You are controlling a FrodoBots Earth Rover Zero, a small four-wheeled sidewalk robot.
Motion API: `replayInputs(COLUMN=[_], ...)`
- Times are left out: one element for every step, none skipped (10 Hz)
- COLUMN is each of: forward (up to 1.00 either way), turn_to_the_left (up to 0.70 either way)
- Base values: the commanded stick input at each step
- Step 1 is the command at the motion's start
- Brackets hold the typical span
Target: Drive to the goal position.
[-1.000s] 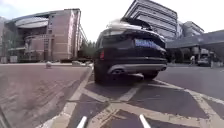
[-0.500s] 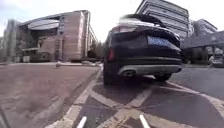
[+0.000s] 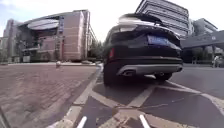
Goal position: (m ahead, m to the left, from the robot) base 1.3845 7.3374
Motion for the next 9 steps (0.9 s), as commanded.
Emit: replayInputs(forward=[0.00, 0.00, 0.00, 0.00, 0.00, 0.00, 0.00, 0.00, 0.00], turn_to_the_left=[0.45, 0.45, 0.45, 0.45, 0.45, 0.45, 0.45, 0.45, 0.45])
